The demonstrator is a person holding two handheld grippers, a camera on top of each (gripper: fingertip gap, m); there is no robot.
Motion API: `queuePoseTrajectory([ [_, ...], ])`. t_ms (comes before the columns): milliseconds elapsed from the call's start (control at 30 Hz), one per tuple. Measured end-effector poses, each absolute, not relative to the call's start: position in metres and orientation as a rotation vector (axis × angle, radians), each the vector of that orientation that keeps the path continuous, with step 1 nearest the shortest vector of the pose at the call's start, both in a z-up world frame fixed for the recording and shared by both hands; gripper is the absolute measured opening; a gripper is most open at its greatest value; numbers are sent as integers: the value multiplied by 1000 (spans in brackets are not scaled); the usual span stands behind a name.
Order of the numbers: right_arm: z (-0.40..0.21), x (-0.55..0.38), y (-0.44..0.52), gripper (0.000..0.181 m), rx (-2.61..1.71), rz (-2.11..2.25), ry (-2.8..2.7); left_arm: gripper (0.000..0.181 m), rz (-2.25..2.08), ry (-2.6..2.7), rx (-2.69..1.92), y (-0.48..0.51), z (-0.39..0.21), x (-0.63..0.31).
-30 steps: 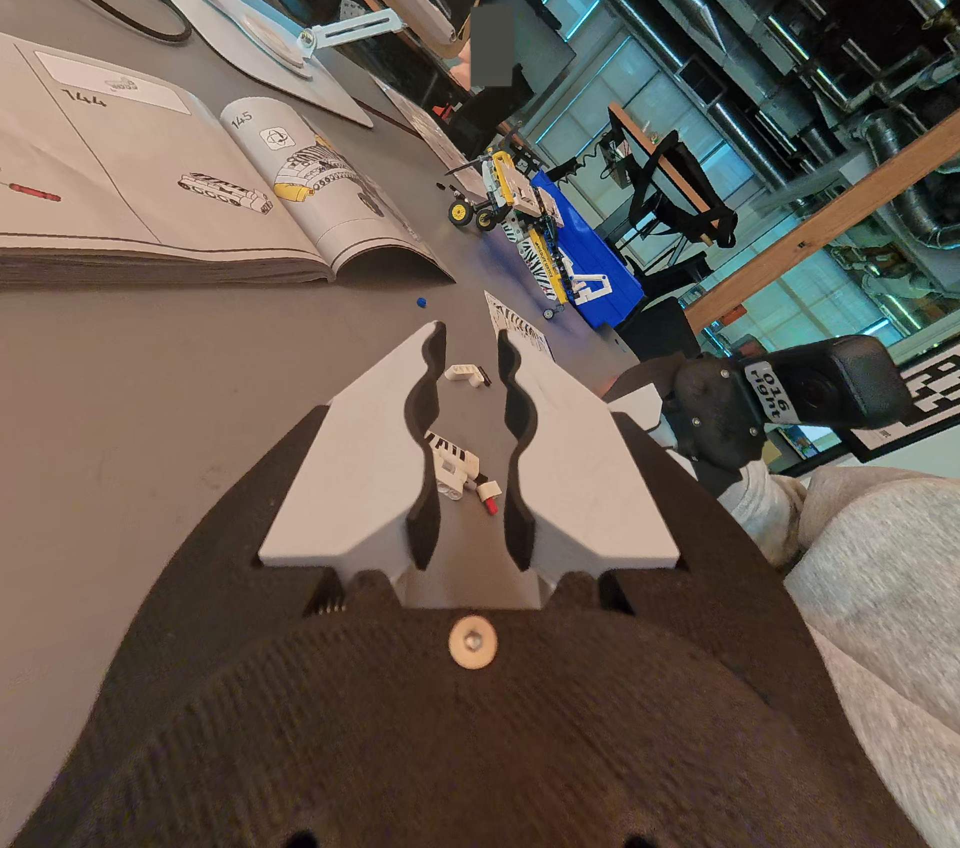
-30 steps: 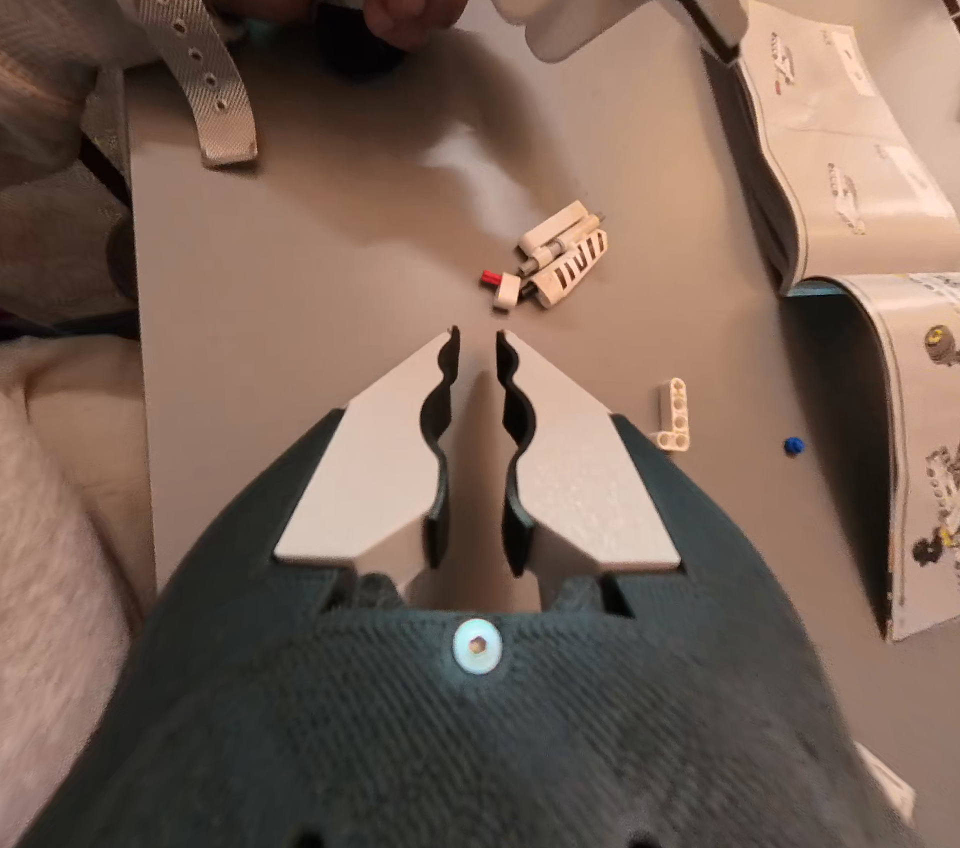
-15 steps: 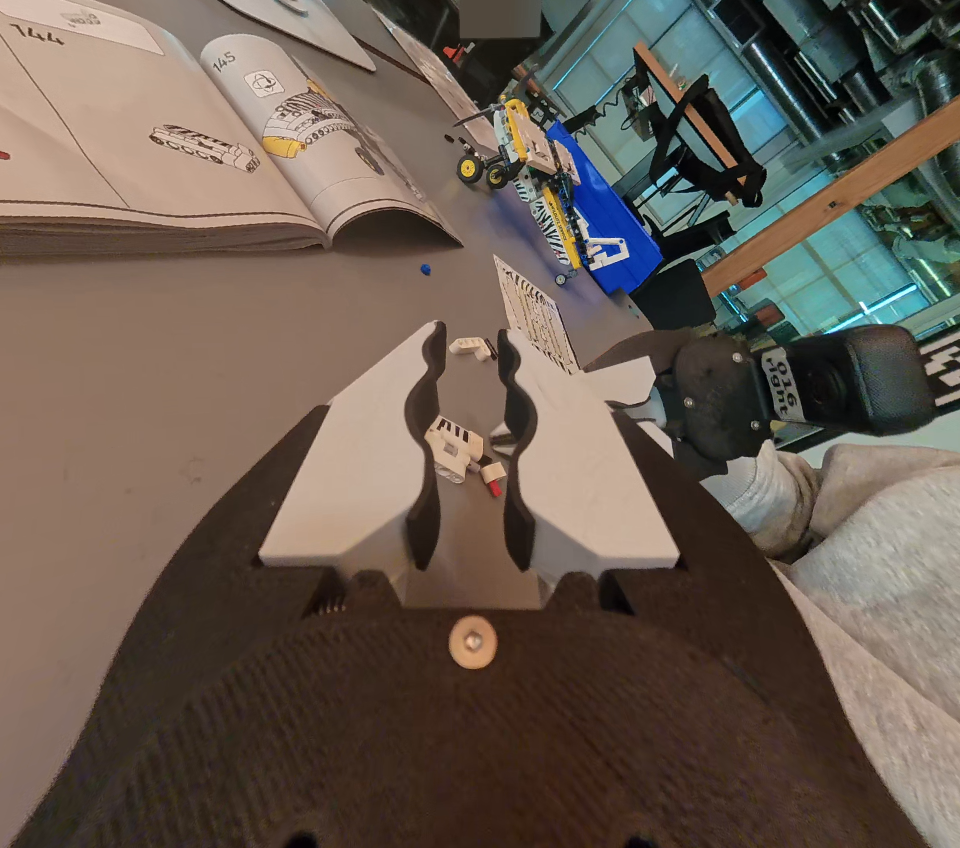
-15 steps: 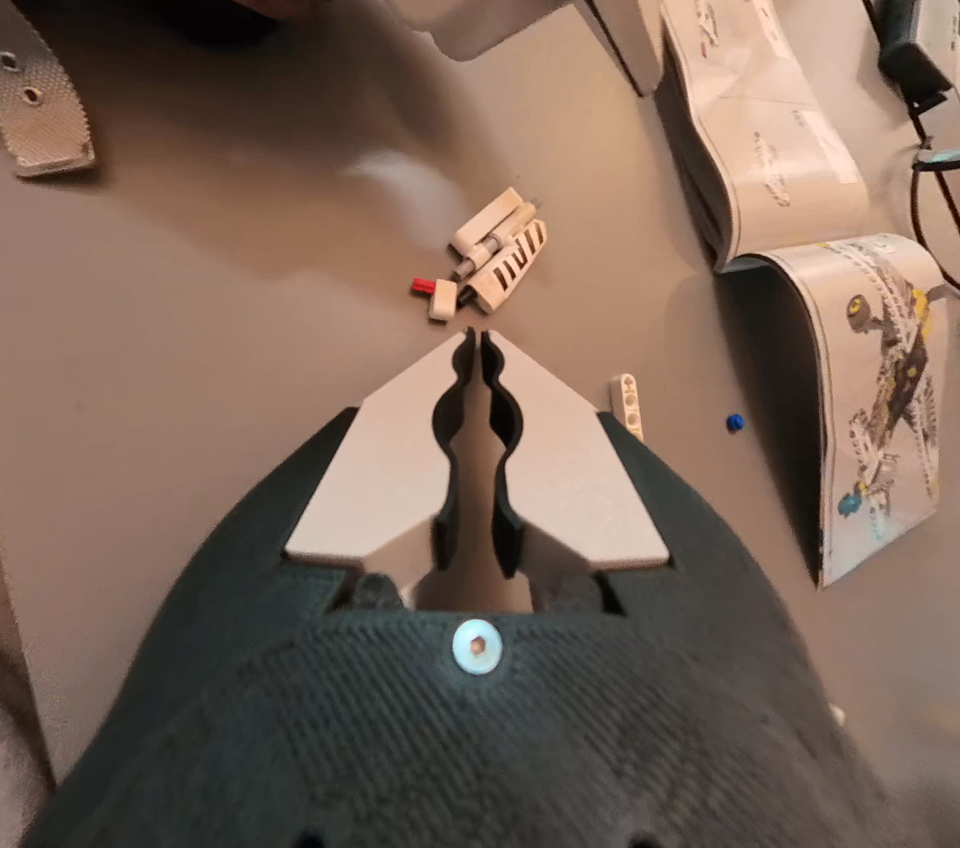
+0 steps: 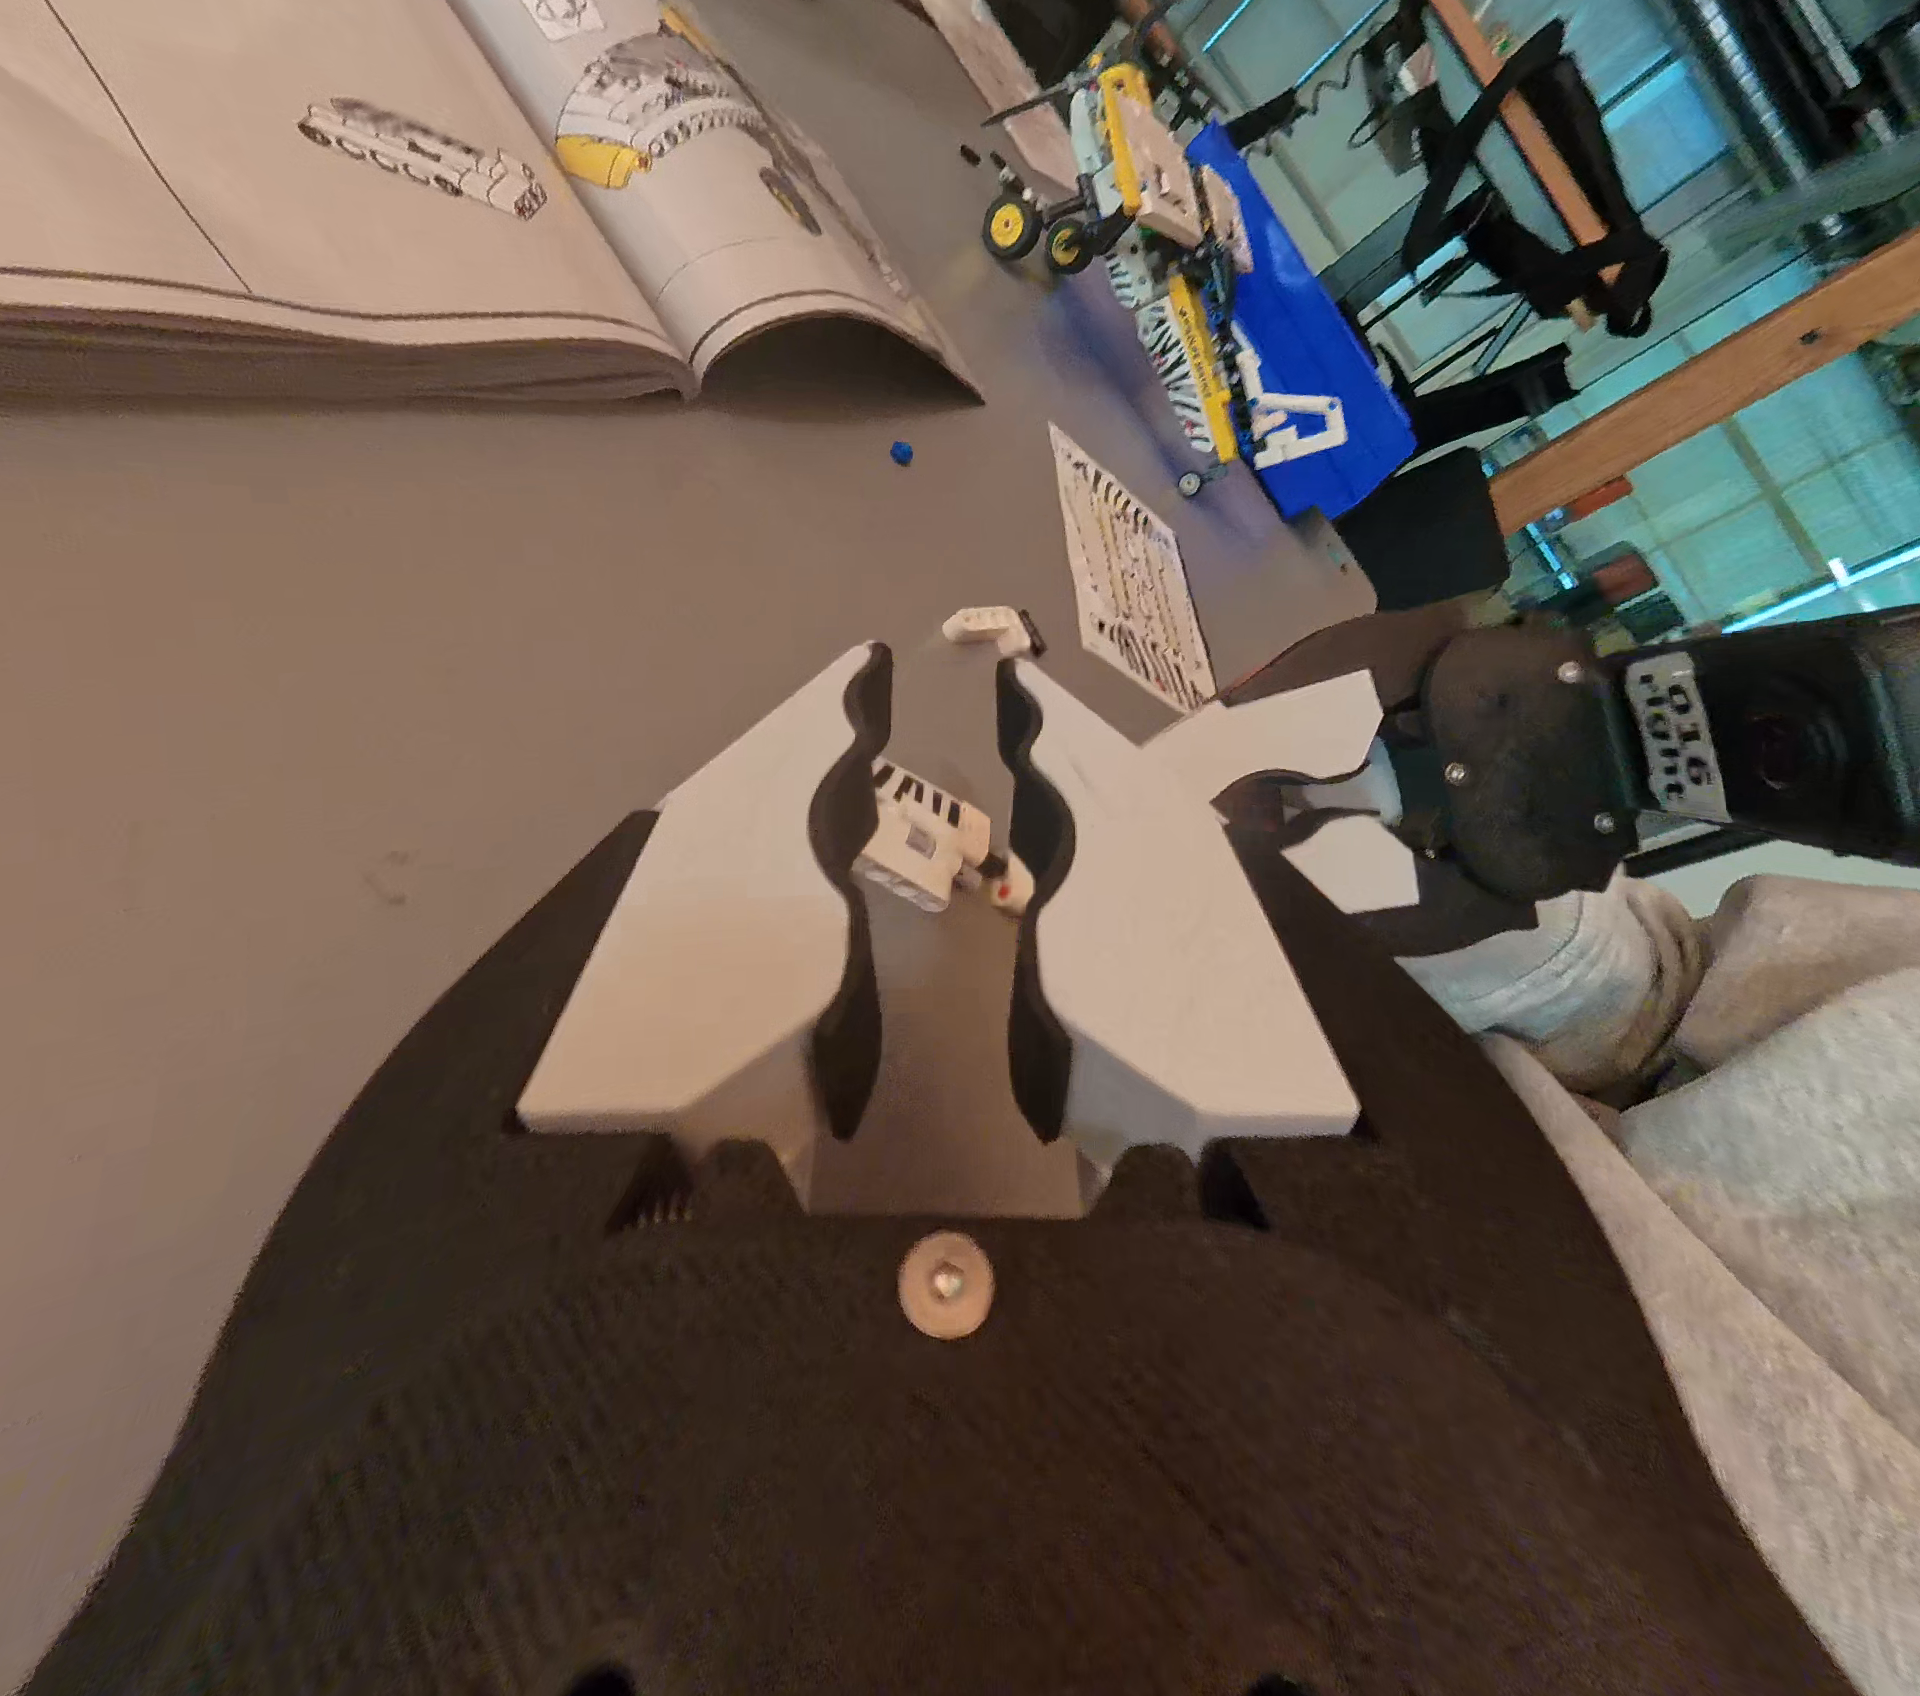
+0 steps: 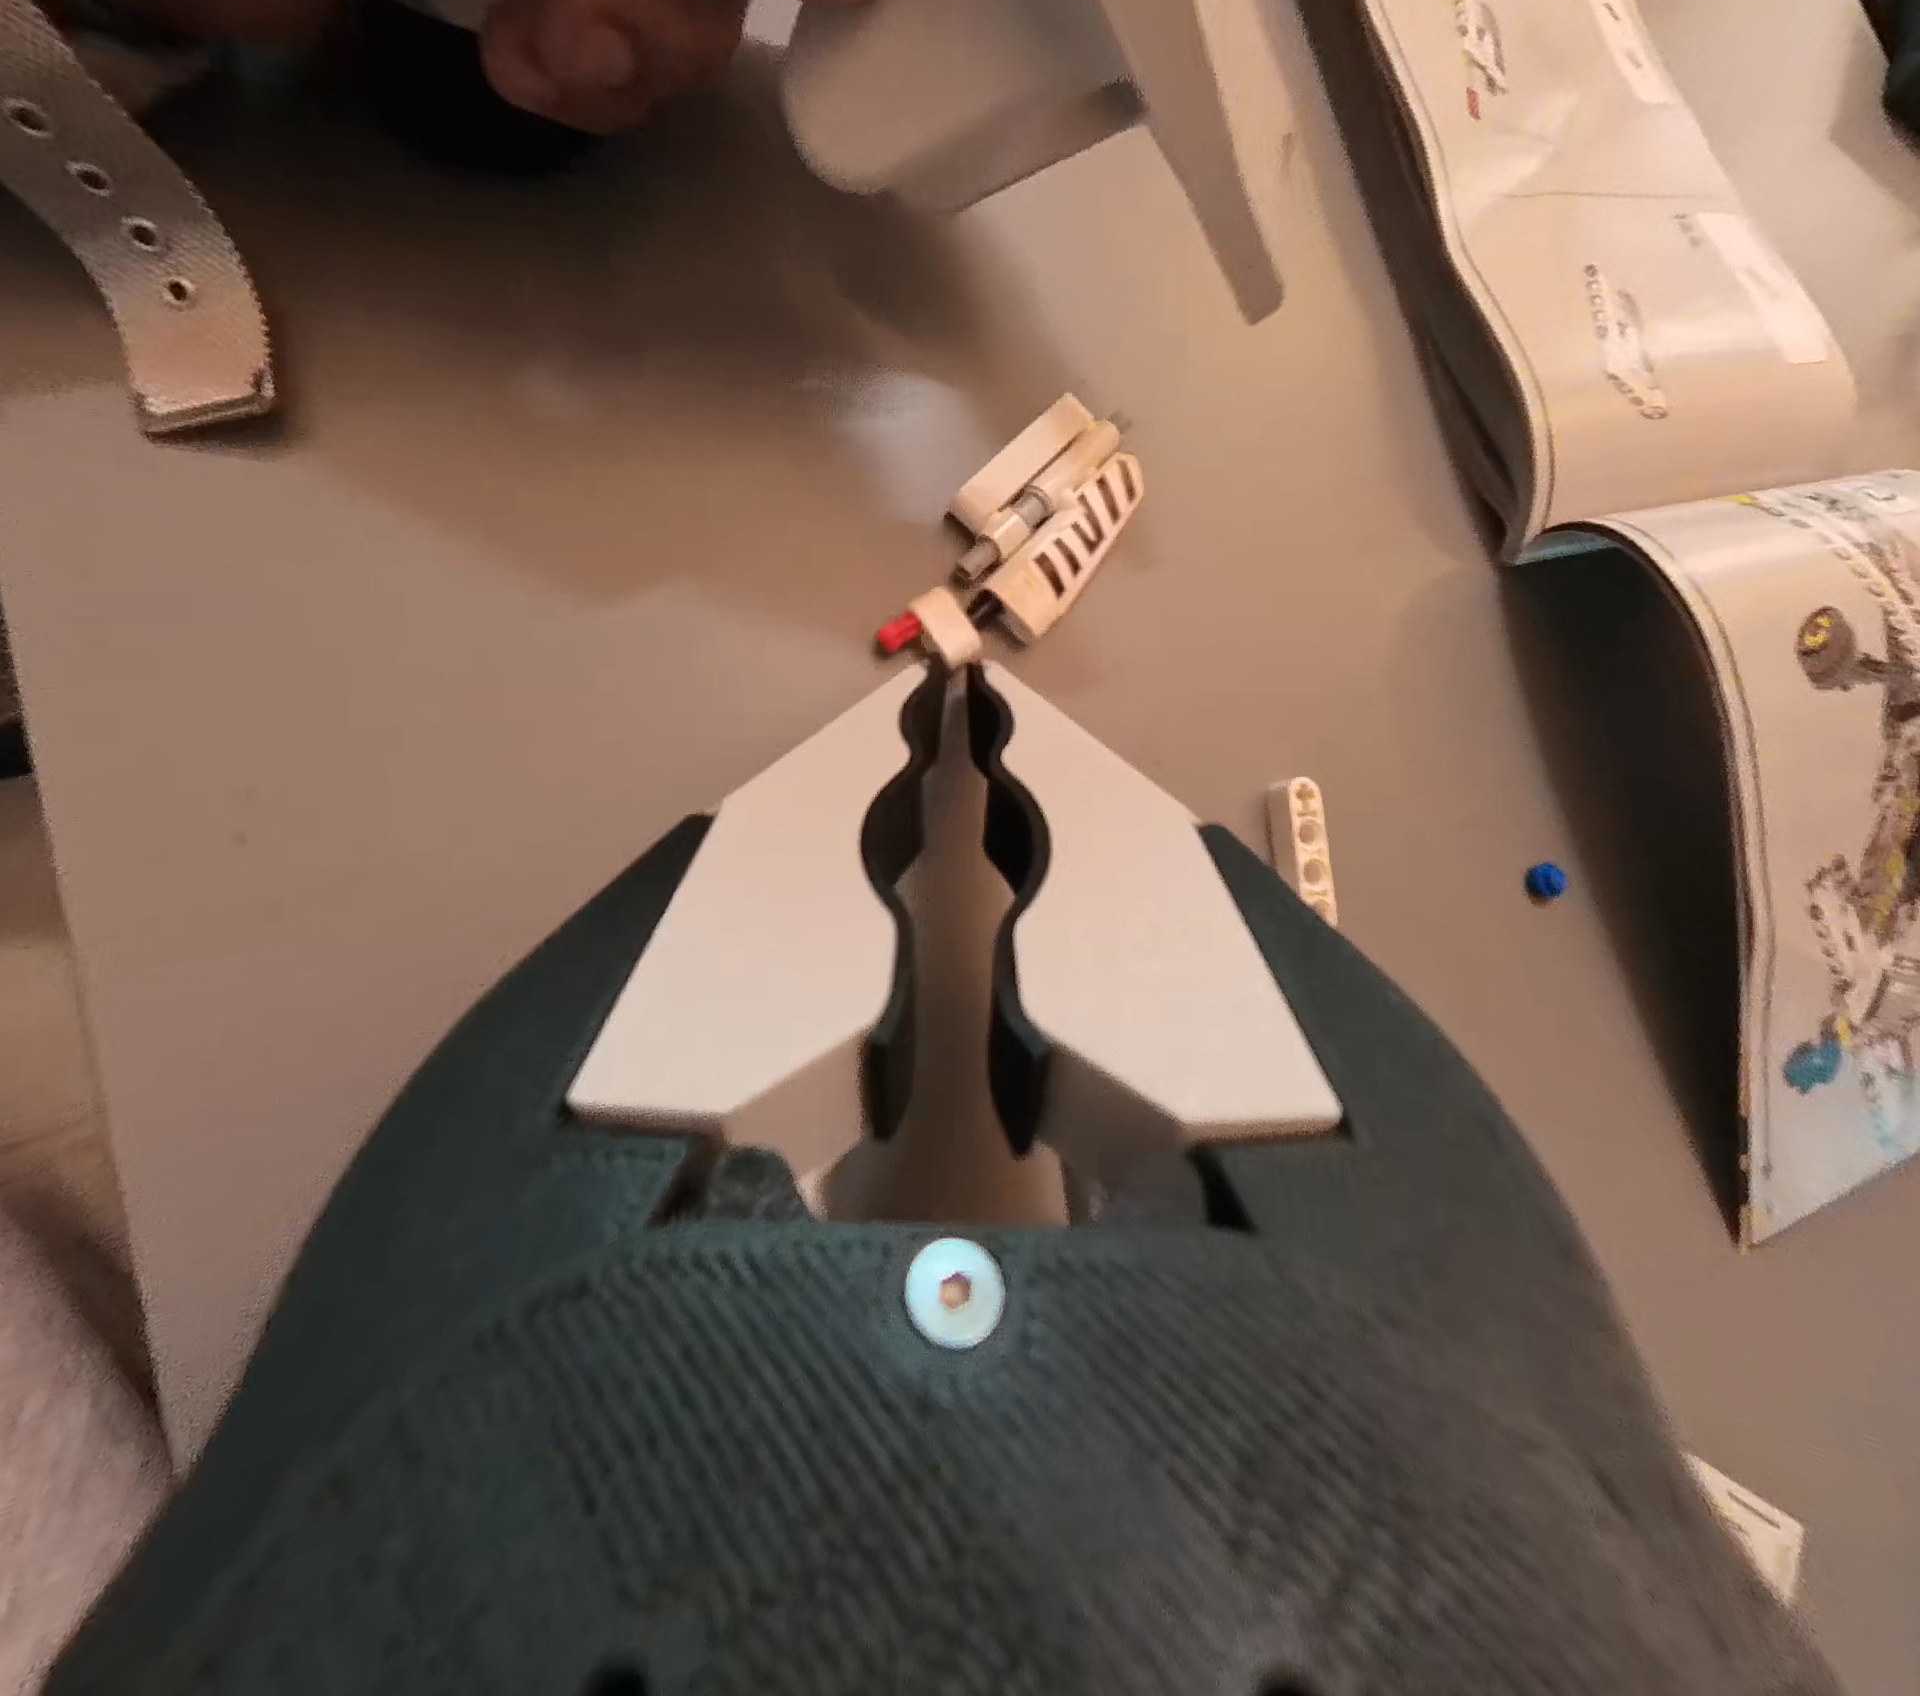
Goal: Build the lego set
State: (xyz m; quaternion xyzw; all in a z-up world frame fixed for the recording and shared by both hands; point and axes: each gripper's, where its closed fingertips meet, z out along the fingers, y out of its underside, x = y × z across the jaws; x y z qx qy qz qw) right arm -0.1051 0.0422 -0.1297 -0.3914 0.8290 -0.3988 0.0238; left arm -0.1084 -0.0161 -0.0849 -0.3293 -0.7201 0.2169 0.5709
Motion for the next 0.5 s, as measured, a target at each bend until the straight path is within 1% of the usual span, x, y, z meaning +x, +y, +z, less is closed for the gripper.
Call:
queuePoseTrajectory([
  [167,-130,-120,37,0,-1151,-1244,2622,20,390,-1820,-833,-8,-109,-105],
  [300,-127,-117,44,5,-1086,-1216,2583,19,409,-1854,-848,-12,-110,-97],
  [400,-125,-106,50,11,-1068,-1217,2531,20,347,-1895,-871,-9,-119,-91],
  [500,-128,-100,49,15,-1069,-1217,2529,17,330,-1876,-855,-7,-118,-92],
])
